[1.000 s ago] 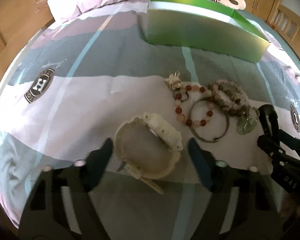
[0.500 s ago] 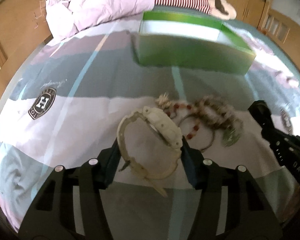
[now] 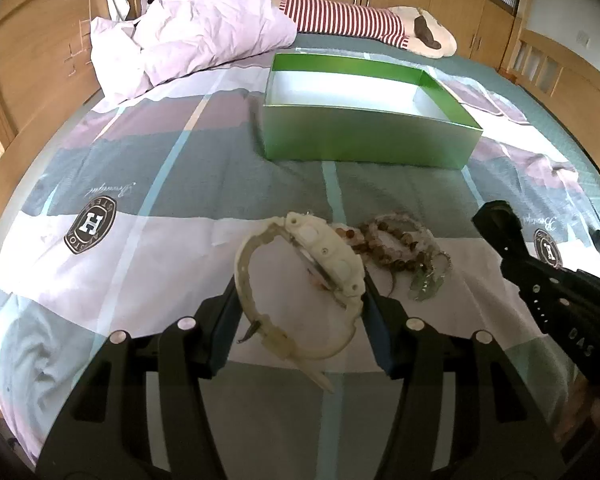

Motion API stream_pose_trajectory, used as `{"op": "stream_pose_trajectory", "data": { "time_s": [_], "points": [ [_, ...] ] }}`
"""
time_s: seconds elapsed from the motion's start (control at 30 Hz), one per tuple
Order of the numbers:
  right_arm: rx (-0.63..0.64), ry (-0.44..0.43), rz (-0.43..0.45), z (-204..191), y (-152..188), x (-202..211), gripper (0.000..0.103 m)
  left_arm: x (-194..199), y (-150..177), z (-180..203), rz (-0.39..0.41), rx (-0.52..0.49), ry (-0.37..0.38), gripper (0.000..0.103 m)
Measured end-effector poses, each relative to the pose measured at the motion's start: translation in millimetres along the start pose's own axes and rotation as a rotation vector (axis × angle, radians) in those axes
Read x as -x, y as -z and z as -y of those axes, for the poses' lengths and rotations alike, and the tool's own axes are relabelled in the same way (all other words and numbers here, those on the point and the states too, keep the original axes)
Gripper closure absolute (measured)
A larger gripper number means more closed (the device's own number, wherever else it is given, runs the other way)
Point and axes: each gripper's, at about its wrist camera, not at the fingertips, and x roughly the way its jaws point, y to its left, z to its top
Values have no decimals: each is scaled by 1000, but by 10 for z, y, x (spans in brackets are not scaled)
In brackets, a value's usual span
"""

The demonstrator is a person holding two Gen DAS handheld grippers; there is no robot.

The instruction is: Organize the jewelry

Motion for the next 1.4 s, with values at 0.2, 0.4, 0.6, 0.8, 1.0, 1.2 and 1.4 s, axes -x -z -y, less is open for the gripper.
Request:
{"op": "stream_pose_trajectory", "data": {
  "time_s": [0.2, 0.4, 0.6, 0.8, 1.0, 1.2, 1.4],
  "points": [
    [-5, 1, -3, 11, 8, -12, 93, -31, 12, -13, -10, -2, -12, 47],
    [-19, -9, 3, 37, -36, -5, 93, -10, -56, -7, -1, 1, -4, 47],
    [-17, -14, 65, -11, -398, 131, 93, 80, -380, 32, 51, 16, 14, 47],
    [-26, 7, 129, 66, -944, 14, 93, 27, -843, 121, 69, 21, 52, 46],
    [-25, 33, 97, 176, -1450, -434, 93, -263, -1469, 303, 89, -52, 49, 45],
    [-10, 63, 35, 224, -1734, -999, 93, -842, -1943, 459, 53, -89, 29, 45],
    [-19, 62, -11, 310, -1777, -1320, 81, -1279, -1966, 459, -11, -56, 28, 42]
  ]
}}
